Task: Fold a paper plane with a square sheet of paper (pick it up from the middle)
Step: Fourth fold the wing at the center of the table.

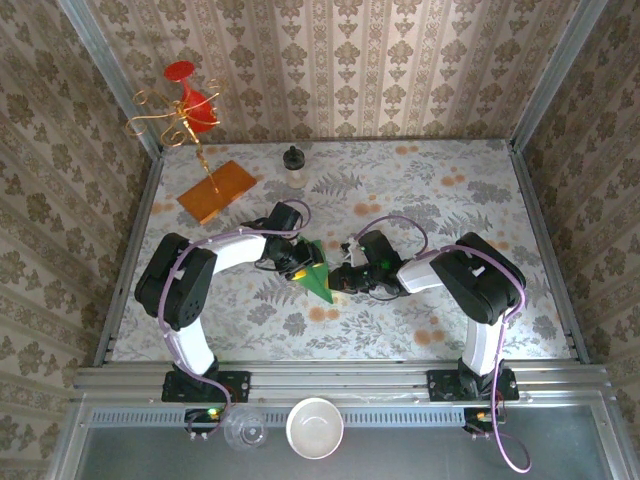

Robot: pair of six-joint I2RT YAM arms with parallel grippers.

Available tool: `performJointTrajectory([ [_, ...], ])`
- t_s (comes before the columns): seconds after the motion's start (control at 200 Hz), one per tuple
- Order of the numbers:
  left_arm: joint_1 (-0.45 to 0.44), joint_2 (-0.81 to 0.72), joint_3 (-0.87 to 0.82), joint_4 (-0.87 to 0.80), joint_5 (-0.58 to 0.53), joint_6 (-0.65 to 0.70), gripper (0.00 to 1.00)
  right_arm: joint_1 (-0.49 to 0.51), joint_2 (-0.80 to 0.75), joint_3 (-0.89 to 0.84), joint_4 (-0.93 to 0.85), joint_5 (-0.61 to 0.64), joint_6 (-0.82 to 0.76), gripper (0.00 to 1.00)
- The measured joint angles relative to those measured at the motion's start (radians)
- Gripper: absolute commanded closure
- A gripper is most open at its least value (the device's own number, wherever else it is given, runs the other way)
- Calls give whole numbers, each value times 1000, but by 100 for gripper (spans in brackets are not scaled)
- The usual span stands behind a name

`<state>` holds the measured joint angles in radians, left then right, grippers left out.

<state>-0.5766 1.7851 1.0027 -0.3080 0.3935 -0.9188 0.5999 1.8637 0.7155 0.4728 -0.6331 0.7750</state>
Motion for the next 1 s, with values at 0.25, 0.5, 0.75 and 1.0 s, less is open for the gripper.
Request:
performJointTrajectory([
  [0.25,0,-8,16,-16,10,36,43,-1,4,1,0,-1,12,91],
  [0.5,28,-97,53,-23,31,85,46,-2,10,6,-4,-5,15,92],
  [0.75,58,-166,-27,121,105,80,63,-9,16,9,-5,-19,26,92],
  [1.0,58,-133,-114,243,203,56,73,-20,25,9,9,-42,47,93],
])
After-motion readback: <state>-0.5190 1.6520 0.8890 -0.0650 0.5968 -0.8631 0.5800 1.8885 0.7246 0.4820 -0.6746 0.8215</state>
